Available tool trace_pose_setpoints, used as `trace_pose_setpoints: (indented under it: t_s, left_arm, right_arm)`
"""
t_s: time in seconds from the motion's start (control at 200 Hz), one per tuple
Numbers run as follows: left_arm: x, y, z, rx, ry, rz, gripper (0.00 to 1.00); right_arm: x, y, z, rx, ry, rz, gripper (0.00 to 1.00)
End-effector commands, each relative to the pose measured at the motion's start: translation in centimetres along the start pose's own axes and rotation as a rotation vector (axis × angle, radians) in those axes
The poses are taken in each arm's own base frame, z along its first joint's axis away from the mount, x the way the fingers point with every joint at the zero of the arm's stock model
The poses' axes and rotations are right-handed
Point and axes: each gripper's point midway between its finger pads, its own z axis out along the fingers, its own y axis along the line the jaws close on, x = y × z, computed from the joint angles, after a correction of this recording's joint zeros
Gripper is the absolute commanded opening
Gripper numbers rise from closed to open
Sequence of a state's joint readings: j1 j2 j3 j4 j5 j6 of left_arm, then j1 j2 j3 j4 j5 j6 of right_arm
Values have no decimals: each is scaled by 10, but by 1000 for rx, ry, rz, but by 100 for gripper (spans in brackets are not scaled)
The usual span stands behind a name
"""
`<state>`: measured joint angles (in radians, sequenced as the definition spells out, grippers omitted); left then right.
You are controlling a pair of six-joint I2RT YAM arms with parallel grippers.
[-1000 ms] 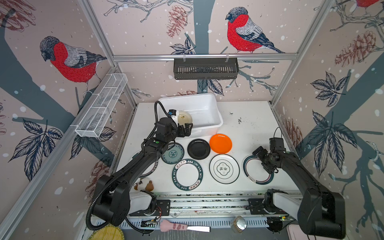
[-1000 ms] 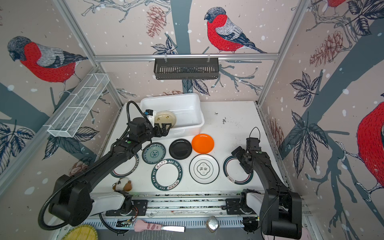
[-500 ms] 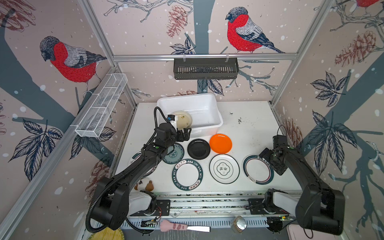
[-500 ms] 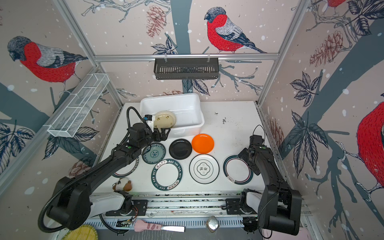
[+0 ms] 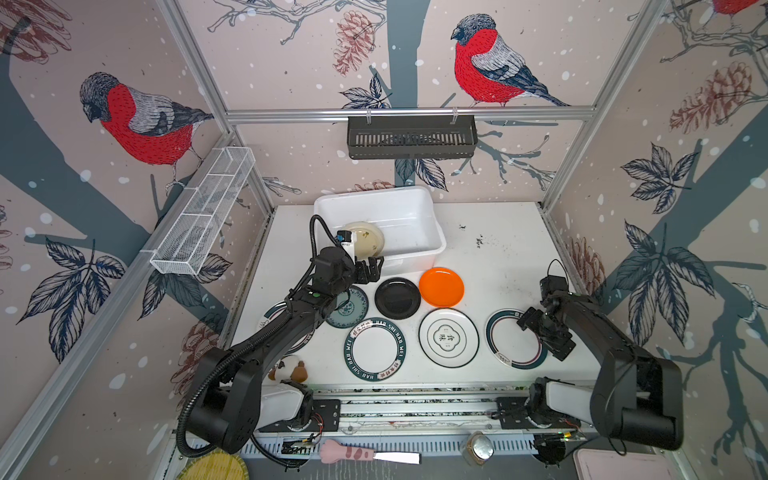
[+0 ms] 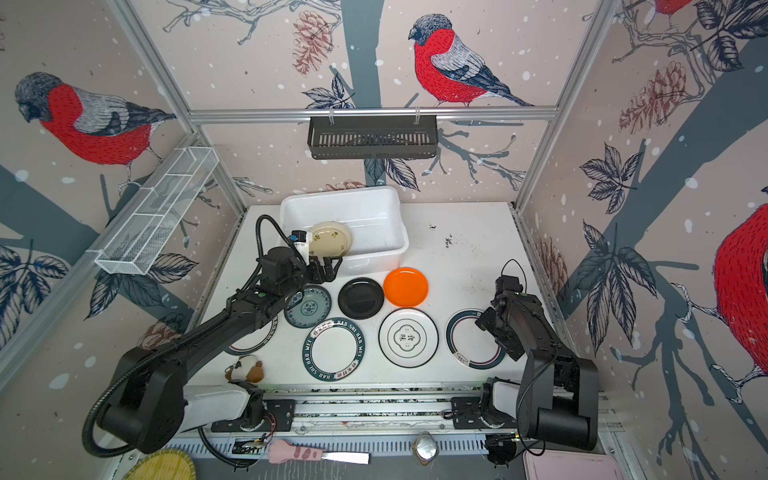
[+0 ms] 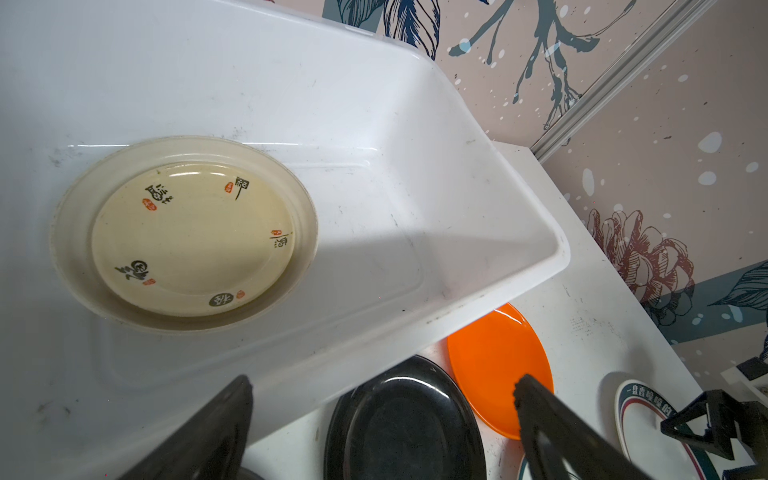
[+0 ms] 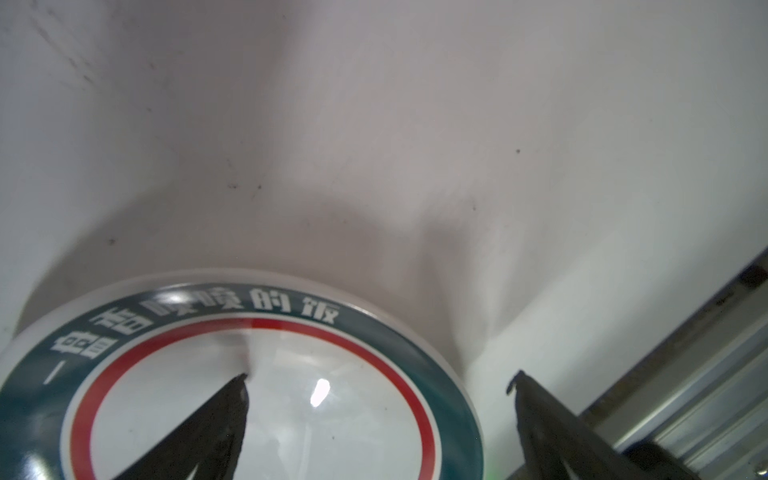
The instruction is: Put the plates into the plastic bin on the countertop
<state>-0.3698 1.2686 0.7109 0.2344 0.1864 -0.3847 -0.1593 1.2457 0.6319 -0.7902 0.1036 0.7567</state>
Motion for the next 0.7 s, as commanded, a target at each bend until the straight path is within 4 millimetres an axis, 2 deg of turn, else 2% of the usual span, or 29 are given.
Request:
trace_pose_setpoints:
  t_s: [0.0, 0.235, 0.405, 0.595, 0.695]
  left_arm:
    - [-9, -1, 1, 6, -41, 23, 98]
    - [-4, 10, 3, -47, -33, 26, 98]
    - [-5, 11, 0, -48, -56, 25, 98]
    - [-2, 14, 1, -55, -54, 23, 98]
    - [-1, 14, 1, -55, -52, 23, 98]
  right_arm:
    - [7, 1, 3, -15, 30, 18, 99]
    - [12, 4, 5, -27, 47, 24, 99]
    - [16, 11, 7, -77, 63, 45, 99]
    - [32, 16, 20, -127, 116, 74, 100]
    - [34, 18, 23, -139, 126, 82, 100]
